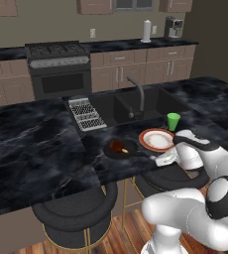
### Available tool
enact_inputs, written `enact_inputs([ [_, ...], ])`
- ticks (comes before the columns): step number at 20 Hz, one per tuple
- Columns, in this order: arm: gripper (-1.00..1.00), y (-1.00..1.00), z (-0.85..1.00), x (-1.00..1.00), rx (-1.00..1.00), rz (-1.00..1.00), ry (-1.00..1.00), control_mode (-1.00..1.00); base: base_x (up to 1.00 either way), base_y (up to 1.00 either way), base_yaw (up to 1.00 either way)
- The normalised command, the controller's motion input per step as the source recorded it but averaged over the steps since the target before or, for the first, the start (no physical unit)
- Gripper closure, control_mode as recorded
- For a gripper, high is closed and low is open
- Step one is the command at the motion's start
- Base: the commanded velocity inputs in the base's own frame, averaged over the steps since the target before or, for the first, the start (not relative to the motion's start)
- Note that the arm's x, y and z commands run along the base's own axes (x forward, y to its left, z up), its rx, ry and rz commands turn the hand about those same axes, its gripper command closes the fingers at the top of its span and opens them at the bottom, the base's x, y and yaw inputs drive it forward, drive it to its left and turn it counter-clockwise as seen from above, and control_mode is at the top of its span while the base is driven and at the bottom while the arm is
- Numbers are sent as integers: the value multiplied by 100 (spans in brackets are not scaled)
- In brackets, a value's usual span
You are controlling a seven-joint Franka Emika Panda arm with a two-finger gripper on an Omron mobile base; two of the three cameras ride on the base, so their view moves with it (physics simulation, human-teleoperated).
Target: Pick up the pan with the steak in it and place it on the dining table. Then place the steak on the plate.
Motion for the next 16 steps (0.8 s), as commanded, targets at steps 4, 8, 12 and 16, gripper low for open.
enact_inputs([
  [4,100,-3,-20,35,-3,-3,7,-100,0,0,0],
  [8,100,-22,-25,0,-6,0,10,-100,0,0,0],
  [12,-100,-10,-21,-2,-7,0,5,-100,0,0,0],
  [16,-100,0,-2,0,-1,0,0,-100,0,0,0],
])
